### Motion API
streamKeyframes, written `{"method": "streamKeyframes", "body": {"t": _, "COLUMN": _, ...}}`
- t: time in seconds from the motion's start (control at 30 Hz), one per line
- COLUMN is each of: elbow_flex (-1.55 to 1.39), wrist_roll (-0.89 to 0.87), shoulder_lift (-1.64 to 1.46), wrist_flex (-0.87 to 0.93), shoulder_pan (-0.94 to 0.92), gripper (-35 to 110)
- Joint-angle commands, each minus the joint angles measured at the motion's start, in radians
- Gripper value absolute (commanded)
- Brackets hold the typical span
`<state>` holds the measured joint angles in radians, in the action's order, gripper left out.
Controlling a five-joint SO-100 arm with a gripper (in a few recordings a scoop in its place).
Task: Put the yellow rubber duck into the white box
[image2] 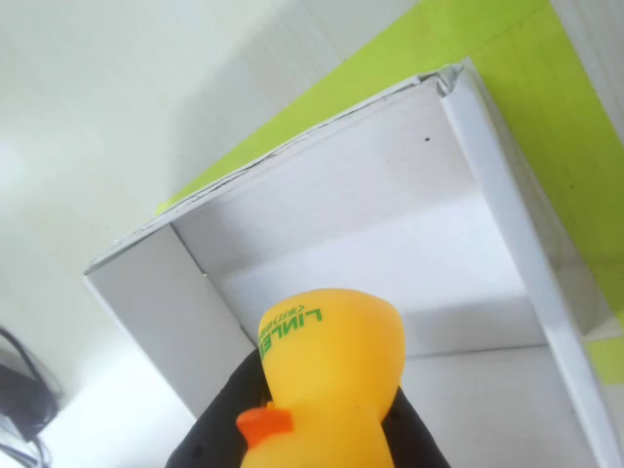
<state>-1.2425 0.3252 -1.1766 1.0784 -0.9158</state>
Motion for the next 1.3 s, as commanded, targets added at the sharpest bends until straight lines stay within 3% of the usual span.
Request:
{"method": "streamKeyframes", "body": {"t": 0.0, "elbow_flex": 0.041, "wrist_roll": 0.04, "shoulder_lift": -0.006, "wrist_flex": -0.011, "shoulder_pan": -0.008, "gripper": 11}}
{"method": "streamKeyframes", "body": {"t": 0.3, "elbow_flex": 0.04, "wrist_roll": 0.049, "shoulder_lift": 0.009, "wrist_flex": -0.021, "shoulder_pan": -0.011, "gripper": 20}}
{"method": "streamKeyframes", "body": {"t": 0.67, "elbow_flex": 0.041, "wrist_roll": 0.061, "shoulder_lift": 0.003, "wrist_flex": -0.011, "shoulder_pan": 0.0, "gripper": 21}}
{"method": "streamKeyframes", "body": {"t": 0.87, "elbow_flex": 0.161, "wrist_roll": 0.012, "shoulder_lift": -0.117, "wrist_flex": 0.16, "shoulder_pan": 0.061, "gripper": 0}}
{"method": "streamKeyframes", "body": {"t": 1.27, "elbow_flex": 0.4, "wrist_roll": -0.109, "shoulder_lift": -0.454, "wrist_flex": 0.419, "shoulder_pan": 0.202, "gripper": 0}}
